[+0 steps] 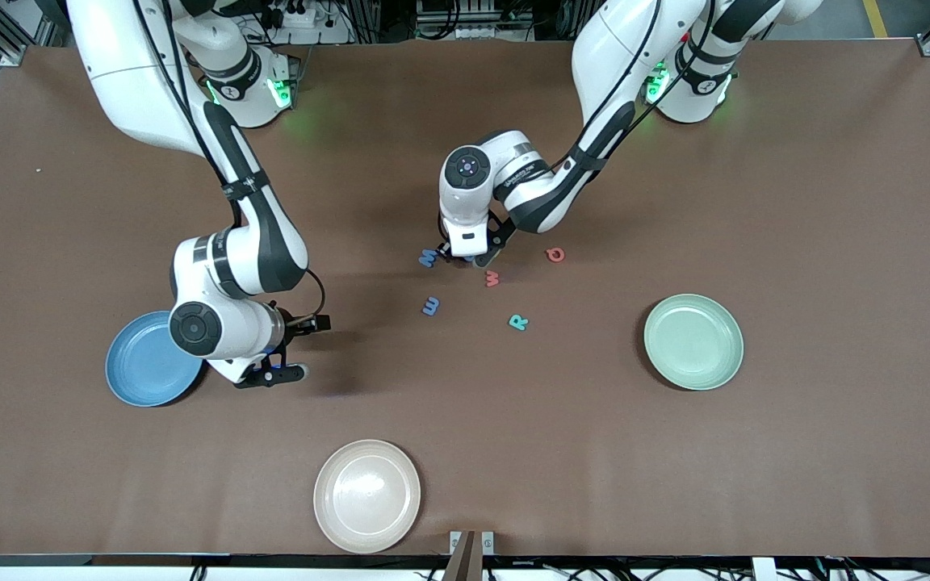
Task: Sort upper and lower case letters into plates
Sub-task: 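Close the left gripper on the yellow H letter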
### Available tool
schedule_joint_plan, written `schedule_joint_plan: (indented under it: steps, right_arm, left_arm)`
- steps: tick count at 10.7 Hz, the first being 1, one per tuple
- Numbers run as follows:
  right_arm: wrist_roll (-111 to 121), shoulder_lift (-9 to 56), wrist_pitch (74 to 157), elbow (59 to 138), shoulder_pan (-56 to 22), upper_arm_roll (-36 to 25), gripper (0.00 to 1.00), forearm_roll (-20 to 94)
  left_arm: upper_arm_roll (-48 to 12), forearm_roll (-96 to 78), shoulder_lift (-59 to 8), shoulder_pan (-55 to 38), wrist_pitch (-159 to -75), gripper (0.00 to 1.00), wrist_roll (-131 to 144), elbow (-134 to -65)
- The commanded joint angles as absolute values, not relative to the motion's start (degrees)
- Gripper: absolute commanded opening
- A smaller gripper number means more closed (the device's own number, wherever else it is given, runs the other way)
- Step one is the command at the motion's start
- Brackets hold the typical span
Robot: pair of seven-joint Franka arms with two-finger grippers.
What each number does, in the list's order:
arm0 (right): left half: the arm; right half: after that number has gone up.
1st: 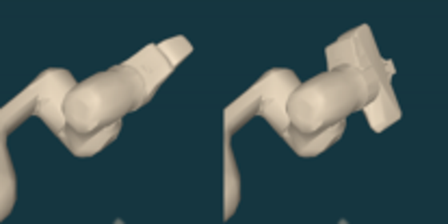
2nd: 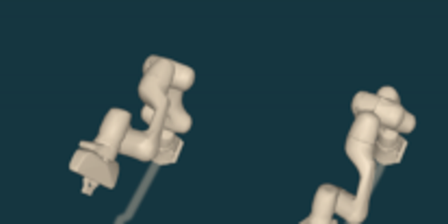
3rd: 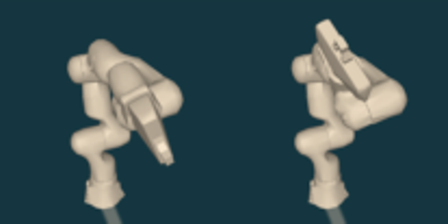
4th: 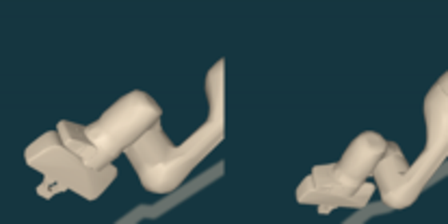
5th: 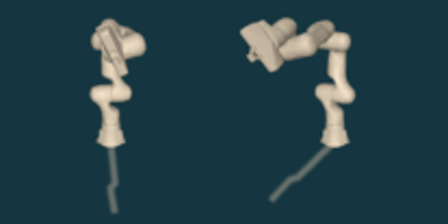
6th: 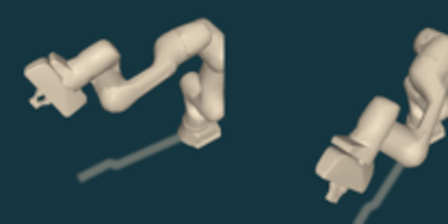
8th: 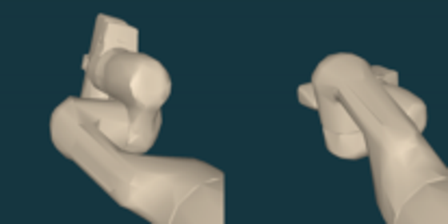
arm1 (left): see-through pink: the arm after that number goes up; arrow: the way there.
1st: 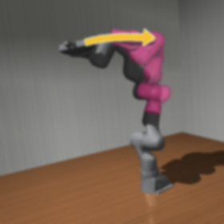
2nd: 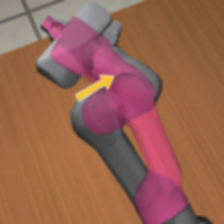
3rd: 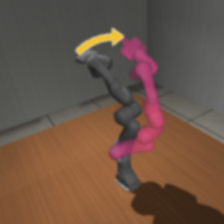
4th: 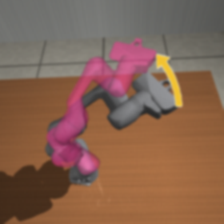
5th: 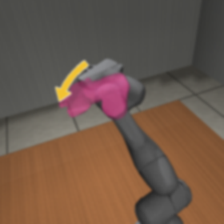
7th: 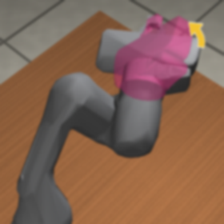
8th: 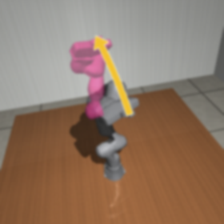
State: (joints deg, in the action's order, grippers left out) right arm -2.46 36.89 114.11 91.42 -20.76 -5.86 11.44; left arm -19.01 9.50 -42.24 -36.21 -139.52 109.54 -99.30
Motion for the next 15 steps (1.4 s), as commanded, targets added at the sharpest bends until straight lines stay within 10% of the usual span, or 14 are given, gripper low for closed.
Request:
schedule_joint_plan:
  steps: [1, 5, 10, 15]
  right_arm:
    - [-2.11, 36.91, 114.7, 91.76, -20.39, -5.62, 1.0, 12.57]
    - [-2.02, 37.0, 114.7, 91.76, -20.39, -5.62, 1.0, 12.57]
    - [-2.02, 36.91, 114.7, 91.76, -20.48, -5.62, 1.0, 12.57]
    - [-2.11, 36.91, 114.7, 91.76, -20.57, -5.62, 1.0, 12.57]
  left_arm:
    - [-18.37, 11.6, -42.89, -37.09, -139.83, 0.58, 111.97, -98.26]
    - [-18.37, 11.6, -43.42, -37.09, -139.83, 0.53, 111.97, -98.09]
    - [-18.37, 11.51, -43.42, -37.0, -140.27, 0.0, 111.89, -96.43]
    - [-18.54, 10.9, -38.69, -36.21, -135.97, 0.0, 113.29, -96.06]
